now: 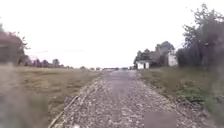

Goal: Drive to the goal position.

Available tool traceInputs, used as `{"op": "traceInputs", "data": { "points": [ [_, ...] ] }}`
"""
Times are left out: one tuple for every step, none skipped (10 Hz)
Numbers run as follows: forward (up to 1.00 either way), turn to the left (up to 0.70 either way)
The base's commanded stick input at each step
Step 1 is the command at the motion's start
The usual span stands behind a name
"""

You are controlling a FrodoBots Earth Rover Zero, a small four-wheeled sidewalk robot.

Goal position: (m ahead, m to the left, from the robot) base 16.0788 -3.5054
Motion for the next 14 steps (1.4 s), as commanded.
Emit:
{"op": "traceInputs", "data": {
  "points": [
    [1.0,0.0],
    [1.0,0.0],
    [1.0,0.0],
    [1.0,0.0],
    [1.0,0.0],
    [1.0,0.0],
    [1.0,-0.03],
    [1.0,-0.06],
    [1.0,-0.24],
    [1.0,-0.25],
    [1.0,-0.23],
    [1.0,-0.2],
    [1.0,0.0],
    [1.0,0.0]
  ]
}}
